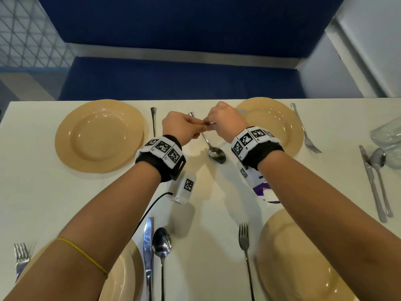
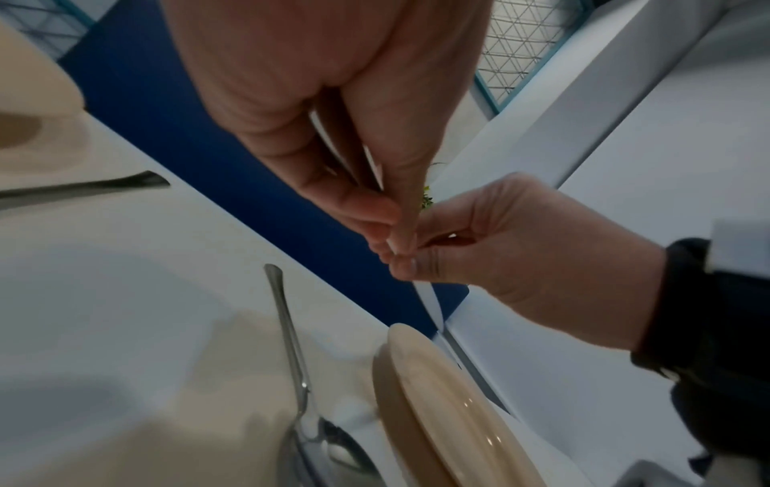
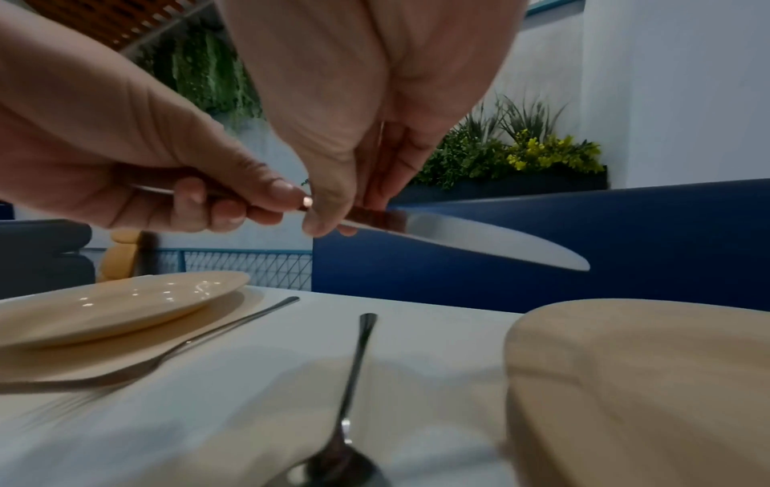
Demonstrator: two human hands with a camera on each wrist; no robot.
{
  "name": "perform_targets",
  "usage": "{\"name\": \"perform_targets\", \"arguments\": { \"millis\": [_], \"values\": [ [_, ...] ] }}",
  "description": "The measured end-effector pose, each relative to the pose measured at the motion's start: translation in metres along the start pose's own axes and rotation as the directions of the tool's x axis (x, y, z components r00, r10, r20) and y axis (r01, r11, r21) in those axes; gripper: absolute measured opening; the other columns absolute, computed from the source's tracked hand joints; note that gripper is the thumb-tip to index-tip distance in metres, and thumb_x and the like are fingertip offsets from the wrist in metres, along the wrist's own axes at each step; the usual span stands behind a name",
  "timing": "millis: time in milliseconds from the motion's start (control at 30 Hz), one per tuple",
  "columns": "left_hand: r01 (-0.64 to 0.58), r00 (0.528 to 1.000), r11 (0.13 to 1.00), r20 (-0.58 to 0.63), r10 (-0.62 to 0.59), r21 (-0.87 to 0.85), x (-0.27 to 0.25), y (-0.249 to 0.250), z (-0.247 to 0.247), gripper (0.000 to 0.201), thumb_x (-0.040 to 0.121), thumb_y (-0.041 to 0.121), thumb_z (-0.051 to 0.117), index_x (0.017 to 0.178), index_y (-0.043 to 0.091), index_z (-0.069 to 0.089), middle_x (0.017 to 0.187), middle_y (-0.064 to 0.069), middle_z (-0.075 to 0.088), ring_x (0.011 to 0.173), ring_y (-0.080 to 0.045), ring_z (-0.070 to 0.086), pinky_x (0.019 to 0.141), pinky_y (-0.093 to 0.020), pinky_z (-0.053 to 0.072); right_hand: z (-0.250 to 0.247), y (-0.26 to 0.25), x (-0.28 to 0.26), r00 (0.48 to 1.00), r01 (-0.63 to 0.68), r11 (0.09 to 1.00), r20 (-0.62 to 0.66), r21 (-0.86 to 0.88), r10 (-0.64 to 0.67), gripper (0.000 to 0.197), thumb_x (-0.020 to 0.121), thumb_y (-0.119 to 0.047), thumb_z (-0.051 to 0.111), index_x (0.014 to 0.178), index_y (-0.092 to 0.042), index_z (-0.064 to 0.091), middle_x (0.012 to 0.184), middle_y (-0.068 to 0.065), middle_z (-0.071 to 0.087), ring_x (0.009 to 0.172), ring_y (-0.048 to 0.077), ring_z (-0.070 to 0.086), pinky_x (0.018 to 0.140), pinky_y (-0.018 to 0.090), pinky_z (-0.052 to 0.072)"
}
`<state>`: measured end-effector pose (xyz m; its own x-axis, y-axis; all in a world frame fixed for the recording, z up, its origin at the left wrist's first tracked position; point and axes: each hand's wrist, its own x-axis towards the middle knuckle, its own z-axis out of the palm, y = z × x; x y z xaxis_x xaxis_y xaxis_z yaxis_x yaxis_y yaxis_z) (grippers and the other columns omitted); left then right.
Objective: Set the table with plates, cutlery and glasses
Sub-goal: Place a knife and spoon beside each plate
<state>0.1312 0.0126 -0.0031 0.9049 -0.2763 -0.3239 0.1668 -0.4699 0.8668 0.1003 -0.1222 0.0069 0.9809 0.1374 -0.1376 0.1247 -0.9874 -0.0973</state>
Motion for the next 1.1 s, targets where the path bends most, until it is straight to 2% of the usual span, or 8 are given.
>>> {"name": "perform_targets", "arguments": {
  "millis": [133, 233, 333, 400, 467, 667, 800, 1100],
  "values": [
    [0.017, 0.999, 0.949, -0.021, -0.025, -0.314, 0.001, 0.005, 0.011, 0.019, 0.070, 0.029, 0.082, 0.082, 0.016, 0.074, 0.088, -0.006, 0.073, 0.076, -0.016, 0.070, 0.080, -0.031, 0.059, -0.012, 0.022, -0.007, 0.994, -0.104, 0.994, 0.026, -0.020, 0.105, 0.028, 0.098, -0.020, 0.045, 0.115, -0.014, 0.065, 0.111, 0.011, 0.064, 0.110, 0.027, 0.050, 0.086, 0.033, 0.038],
    [0.159, 0.980, 0.887, -0.040, -0.195, -0.433, 0.011, -0.001, 0.019, 0.043, 0.081, 0.054, 0.063, 0.090, 0.012, 0.069, 0.089, -0.006, 0.071, 0.080, -0.020, 0.071, 0.079, -0.031, 0.059, -0.018, 0.039, -0.014, 0.948, -0.311, 0.940, -0.030, 0.141, 0.318, 0.026, 0.096, -0.023, 0.049, 0.112, -0.012, 0.067, 0.104, 0.013, 0.066, 0.094, 0.027, 0.052, 0.076, 0.031, 0.037],
    [0.210, 0.970, 0.977, -0.113, -0.214, -0.046, 0.022, -0.012, 0.034, 0.048, 0.090, 0.055, 0.047, 0.079, 0.012, 0.067, 0.084, -0.006, 0.072, 0.089, -0.023, 0.070, 0.090, -0.032, 0.052, -0.014, 0.046, -0.021, 0.839, -0.434, 0.729, -0.057, 0.529, 0.541, 0.023, 0.089, -0.022, 0.063, 0.109, -0.014, 0.071, 0.098, 0.010, 0.071, 0.085, 0.025, 0.059, 0.082, 0.030, 0.048],
    [0.175, 0.980, 0.966, -0.125, -0.154, 0.190, 0.026, -0.019, 0.045, 0.046, 0.090, 0.049, 0.053, 0.106, 0.008, 0.068, 0.106, -0.011, 0.070, 0.107, -0.027, 0.063, 0.096, -0.032, 0.047, -0.006, 0.045, -0.019, 0.773, -0.445, 0.543, -0.001, 0.712, 0.634, 0.024, 0.085, -0.020, 0.068, 0.107, -0.013, 0.072, 0.096, 0.007, 0.072, 0.086, 0.019, 0.063, 0.086, 0.028, 0.052],
    [0.158, 0.986, 0.929, -0.102, -0.131, 0.335, 0.030, -0.025, 0.053, 0.051, 0.085, 0.039, 0.065, 0.122, 0.004, 0.058, 0.120, -0.012, 0.064, 0.115, -0.028, 0.057, 0.097, -0.034, 0.044, 0.004, 0.042, -0.014, 0.758, -0.460, 0.459, 0.067, 0.760, 0.649, 0.025, 0.083, -0.019, 0.070, 0.106, -0.011, 0.072, 0.099, 0.006, 0.072, 0.088, 0.018, 0.065, 0.087, 0.028, 0.053],
    [0.152, 0.987, 0.921, -0.103, -0.123, 0.359, 0.041, -0.034, 0.050, 0.028, 0.076, 0.015, 0.076, 0.099, 0.001, 0.067, 0.101, -0.014, 0.070, 0.098, -0.028, 0.065, 0.085, -0.032, 0.052, 0.023, 0.030, 0.005, 0.755, -0.566, 0.468, 0.200, 0.679, 0.624, 0.028, 0.084, -0.017, 0.068, 0.112, -0.012, 0.069, 0.109, 0.007, 0.070, 0.098, 0.021, 0.065, 0.086, 0.028, 0.052],
    [0.172, 0.982, 0.948, -0.121, -0.144, 0.267, 0.048, -0.044, 0.041, 0.043, 0.074, 0.009, 0.077, 0.116, 0.008, 0.066, 0.100, -0.011, 0.072, 0.097, -0.024, 0.067, 0.092, -0.030, 0.052, 0.036, 0.020, 0.024, 0.757, -0.611, 0.536, 0.233, 0.582, 0.610, 0.033, 0.084, -0.016, 0.068, 0.116, -0.010, 0.066, 0.118, 0.008, 0.067, 0.106, 0.025, 0.063, 0.091, 0.031, 0.052],
    [0.137, 0.991, 0.973, -0.039, -0.132, 0.188, 0.052, -0.056, 0.041, 0.052, 0.077, 0.009, 0.073, 0.127, 0.014, 0.059, 0.094, -0.012, 0.074, 0.090, -0.025, 0.070, 0.090, -0.036, 0.055, 0.062, 0.017, 0.039, 0.776, -0.620, 0.678, 0.184, 0.394, 0.603, 0.028, 0.088, -0.008, 0.061, 0.116, -0.006, 0.064, 0.112, 0.013, 0.068, 0.103, 0.028, 0.063, 0.081, 0.028, 0.050]
  ]
}}
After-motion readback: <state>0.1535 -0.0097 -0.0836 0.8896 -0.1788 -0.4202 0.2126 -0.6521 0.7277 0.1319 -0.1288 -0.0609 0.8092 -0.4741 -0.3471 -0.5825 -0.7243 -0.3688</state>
